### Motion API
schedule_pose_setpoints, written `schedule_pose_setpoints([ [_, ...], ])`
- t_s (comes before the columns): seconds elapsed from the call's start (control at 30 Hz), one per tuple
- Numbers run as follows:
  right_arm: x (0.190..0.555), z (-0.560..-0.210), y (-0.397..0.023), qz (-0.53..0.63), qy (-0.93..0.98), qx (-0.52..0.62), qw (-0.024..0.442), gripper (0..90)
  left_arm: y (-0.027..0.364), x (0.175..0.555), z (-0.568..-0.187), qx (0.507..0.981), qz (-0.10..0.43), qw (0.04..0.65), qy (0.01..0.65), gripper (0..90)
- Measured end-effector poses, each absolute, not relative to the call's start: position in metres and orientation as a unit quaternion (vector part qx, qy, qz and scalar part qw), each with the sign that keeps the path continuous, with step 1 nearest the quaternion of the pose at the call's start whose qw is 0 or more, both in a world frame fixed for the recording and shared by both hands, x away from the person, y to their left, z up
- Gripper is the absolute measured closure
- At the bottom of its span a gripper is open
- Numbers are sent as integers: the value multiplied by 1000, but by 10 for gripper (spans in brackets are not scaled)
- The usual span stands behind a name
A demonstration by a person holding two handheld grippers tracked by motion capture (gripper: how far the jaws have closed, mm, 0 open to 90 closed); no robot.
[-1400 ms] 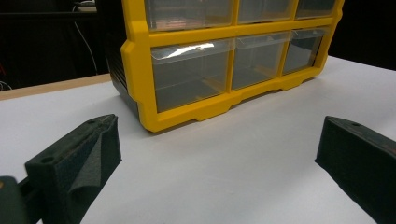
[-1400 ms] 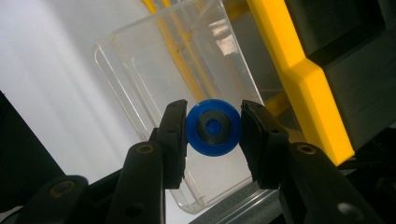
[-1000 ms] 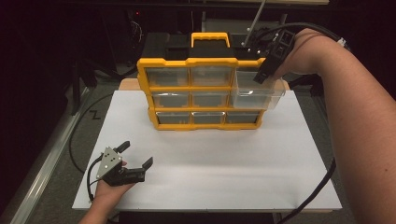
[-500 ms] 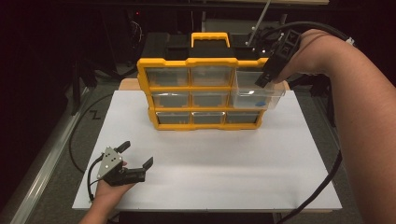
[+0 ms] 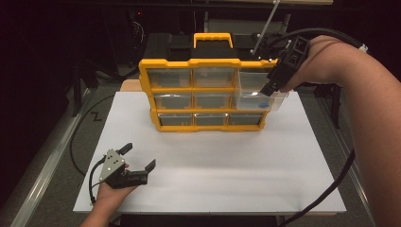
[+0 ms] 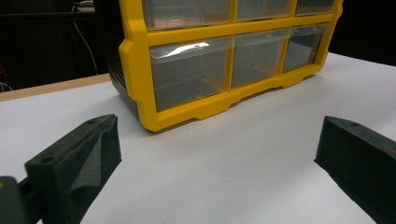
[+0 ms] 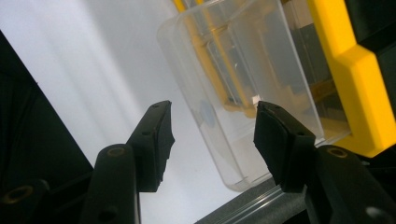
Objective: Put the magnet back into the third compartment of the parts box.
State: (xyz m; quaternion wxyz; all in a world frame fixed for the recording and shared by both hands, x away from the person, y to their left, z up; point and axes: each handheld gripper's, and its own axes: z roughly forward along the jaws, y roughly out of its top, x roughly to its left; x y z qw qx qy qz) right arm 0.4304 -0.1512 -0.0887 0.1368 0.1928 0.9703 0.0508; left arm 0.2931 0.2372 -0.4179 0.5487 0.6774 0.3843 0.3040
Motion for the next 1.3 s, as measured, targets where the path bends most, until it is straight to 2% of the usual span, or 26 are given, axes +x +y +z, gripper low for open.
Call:
schedule_pose_setpoints([
  [1.3, 394, -139, -155, 53, 975, 181, 118, 446, 237, 293, -418, 678, 303, 548, 384, 8],
])
